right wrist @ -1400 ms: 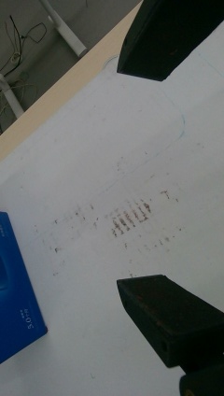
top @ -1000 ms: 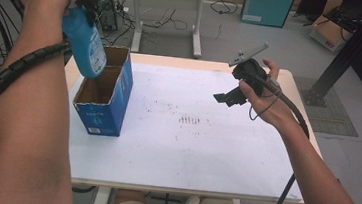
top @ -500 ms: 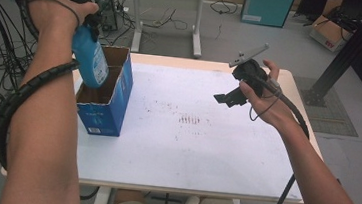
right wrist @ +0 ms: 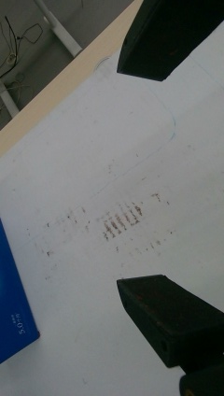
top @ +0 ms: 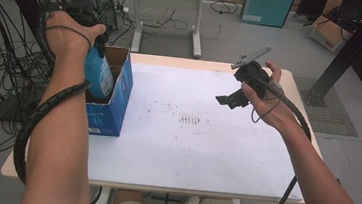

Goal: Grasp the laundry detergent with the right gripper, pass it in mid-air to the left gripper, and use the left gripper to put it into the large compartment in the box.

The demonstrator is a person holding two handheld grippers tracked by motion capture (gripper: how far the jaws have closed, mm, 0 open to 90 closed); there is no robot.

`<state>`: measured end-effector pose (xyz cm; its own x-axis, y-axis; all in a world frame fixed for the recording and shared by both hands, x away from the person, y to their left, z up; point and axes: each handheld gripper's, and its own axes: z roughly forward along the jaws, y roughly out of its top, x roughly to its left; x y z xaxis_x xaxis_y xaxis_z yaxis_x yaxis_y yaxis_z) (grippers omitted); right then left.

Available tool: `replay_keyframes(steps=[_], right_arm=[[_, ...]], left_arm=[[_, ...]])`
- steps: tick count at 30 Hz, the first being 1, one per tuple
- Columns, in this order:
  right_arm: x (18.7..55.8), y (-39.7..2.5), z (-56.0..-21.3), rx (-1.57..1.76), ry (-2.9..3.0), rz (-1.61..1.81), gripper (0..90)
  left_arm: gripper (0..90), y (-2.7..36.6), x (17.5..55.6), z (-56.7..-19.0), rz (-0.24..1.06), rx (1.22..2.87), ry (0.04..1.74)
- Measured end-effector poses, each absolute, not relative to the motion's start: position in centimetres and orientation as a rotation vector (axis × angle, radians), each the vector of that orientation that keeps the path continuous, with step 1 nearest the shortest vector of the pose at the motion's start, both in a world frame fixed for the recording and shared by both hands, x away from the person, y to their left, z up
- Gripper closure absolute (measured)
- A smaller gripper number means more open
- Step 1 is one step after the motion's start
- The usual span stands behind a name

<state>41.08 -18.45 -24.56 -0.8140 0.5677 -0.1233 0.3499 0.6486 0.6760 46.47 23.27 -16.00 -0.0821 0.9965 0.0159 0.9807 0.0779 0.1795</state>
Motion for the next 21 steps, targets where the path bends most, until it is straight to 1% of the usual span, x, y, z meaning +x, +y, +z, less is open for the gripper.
replay_keyframes(steps=[12, 13, 21], right_arm=[[41.3, -18.7, -25.2, 0.751, 2.548, 0.925, 0.4], [41.3, -18.7, -25.2, 0.756, 2.551, 0.92, 0.4], [41.4, -18.9, -25.5, 0.765, 2.556, 0.914, 0.4]], left_arm=[[35.8, 23.0, 46.9, -20.5, 0.203, 2.059, 2.241], [35.8, 23.1, 46.9, -20.6, 0.186, 2.066, 2.242], [35.8, 23.0, 47.0, -22.6, 0.175, 2.084, 2.24]])
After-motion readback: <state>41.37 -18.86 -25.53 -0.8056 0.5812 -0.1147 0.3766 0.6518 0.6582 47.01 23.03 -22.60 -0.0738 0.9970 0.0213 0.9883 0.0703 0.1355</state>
